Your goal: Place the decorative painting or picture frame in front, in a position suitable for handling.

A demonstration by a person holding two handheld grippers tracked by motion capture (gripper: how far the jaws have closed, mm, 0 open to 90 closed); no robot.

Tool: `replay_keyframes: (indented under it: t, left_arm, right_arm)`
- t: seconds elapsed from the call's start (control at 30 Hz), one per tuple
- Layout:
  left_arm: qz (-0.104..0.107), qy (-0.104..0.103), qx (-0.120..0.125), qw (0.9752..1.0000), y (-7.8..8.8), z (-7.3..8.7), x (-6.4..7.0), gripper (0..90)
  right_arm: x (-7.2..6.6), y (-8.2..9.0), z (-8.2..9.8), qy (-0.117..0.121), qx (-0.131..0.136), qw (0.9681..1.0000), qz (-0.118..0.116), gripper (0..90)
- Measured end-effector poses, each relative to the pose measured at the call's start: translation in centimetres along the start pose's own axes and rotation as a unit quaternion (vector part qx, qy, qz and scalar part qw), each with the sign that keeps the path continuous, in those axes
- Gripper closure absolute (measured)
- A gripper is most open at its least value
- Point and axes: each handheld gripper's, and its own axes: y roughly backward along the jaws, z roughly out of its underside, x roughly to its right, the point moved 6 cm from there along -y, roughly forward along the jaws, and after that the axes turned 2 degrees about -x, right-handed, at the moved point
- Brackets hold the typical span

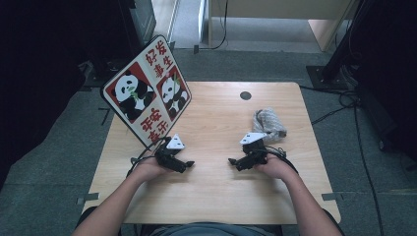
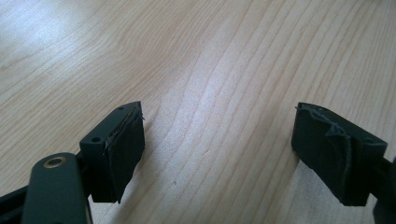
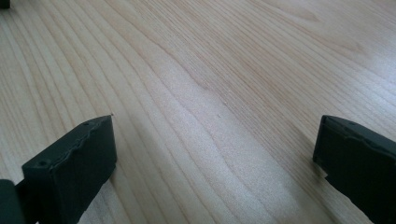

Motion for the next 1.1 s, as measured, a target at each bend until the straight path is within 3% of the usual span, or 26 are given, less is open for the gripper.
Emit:
replay_keyframes:
  t: [1.1]
  left_arm:
    - [-0.002, 0.008, 0.011, 0.9999, -0.01, 0.14, 0.16, 17.4]
  right_arm:
    - [-0.03, 0.0, 0.0, -0.002, 0.0, 1.0, 0.003, 0.0]
